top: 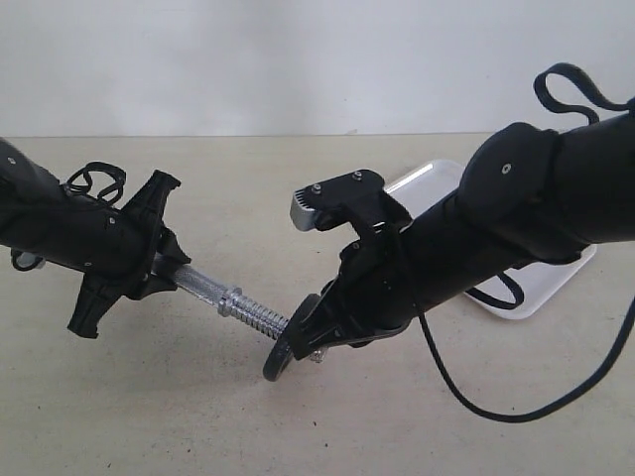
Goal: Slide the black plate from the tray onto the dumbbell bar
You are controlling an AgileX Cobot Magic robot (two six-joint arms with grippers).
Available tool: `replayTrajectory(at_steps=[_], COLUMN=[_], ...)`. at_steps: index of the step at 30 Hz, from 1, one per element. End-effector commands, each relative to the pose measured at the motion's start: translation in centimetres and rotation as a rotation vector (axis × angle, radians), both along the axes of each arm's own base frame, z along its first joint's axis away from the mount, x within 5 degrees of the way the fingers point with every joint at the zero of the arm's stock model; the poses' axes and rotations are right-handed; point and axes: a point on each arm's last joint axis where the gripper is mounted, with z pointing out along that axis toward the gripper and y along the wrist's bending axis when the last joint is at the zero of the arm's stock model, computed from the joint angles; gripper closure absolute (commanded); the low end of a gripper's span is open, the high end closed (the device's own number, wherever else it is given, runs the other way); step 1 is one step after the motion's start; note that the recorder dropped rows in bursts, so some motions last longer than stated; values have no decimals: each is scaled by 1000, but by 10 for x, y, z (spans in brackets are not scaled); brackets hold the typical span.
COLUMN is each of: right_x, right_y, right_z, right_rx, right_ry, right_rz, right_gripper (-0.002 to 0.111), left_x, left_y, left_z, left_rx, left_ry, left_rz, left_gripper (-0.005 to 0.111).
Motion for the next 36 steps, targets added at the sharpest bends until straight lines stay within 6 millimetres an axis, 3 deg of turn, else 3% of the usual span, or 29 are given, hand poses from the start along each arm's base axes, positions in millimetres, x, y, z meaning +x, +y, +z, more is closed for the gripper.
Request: replayTrajectory(at_steps=[1, 20, 29, 36], right_x=[2, 0, -2, -3], right_y=[2, 2, 2, 2], right_z=[2, 2, 1, 1], right_rx=[9, 9, 9, 10], right_ry=[-25, -10, 13, 20], right_rz=[-3, 7, 20, 23], right_gripper=[104, 104, 104, 104], left_x=[7, 4, 5, 6], left_y=[0, -2, -2, -1], left_z=[28, 27, 27, 27], left_rx=[-24, 4, 20, 19], left_ry=[-112, -104, -119, -125], left_rz=[35, -62, -73, -62], left_gripper=[102, 102, 68, 65])
